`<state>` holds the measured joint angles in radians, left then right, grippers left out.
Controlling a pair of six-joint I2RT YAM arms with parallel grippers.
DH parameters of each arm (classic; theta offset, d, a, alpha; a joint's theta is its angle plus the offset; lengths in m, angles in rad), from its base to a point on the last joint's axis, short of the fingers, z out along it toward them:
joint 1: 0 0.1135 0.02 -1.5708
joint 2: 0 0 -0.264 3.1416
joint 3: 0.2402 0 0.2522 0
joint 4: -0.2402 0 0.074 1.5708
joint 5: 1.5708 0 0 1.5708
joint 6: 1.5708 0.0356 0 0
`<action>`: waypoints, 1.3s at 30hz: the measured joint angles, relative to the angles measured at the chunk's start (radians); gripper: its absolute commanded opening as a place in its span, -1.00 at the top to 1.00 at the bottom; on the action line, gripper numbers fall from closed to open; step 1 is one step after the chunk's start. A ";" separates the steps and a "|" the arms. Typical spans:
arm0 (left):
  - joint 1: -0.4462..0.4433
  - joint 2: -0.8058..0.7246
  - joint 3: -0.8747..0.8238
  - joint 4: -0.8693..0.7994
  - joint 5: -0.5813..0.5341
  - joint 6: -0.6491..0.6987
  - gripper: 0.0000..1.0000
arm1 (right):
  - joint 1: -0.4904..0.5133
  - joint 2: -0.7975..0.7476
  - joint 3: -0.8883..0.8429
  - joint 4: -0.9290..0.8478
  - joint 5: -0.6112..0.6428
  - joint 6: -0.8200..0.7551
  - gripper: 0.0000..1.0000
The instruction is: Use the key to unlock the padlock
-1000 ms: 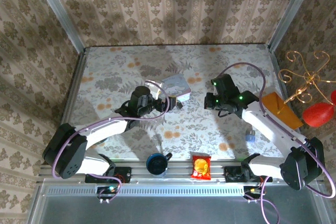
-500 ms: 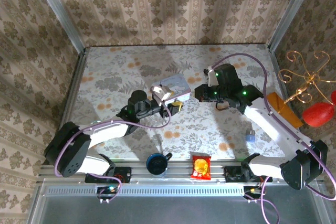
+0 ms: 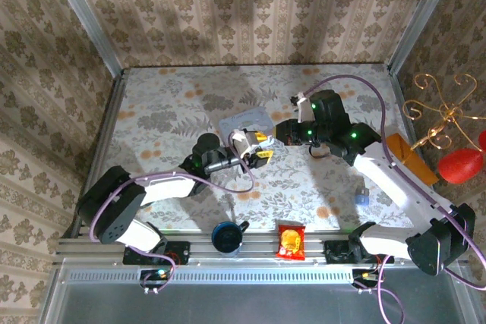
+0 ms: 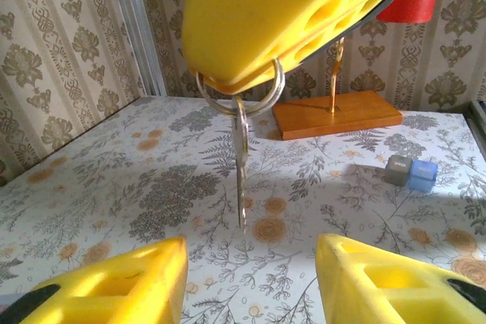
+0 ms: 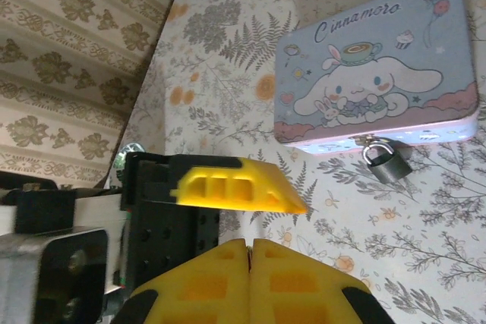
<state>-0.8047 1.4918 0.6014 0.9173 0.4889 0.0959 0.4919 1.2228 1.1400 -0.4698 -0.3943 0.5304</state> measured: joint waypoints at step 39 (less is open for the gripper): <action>-0.035 0.039 0.035 0.072 -0.194 0.026 1.00 | 0.015 0.000 0.000 0.055 -0.005 0.029 0.50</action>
<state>-0.8402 1.5303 0.6365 0.9894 0.2947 0.1215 0.5068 1.2228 1.1397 -0.4149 -0.3996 0.5594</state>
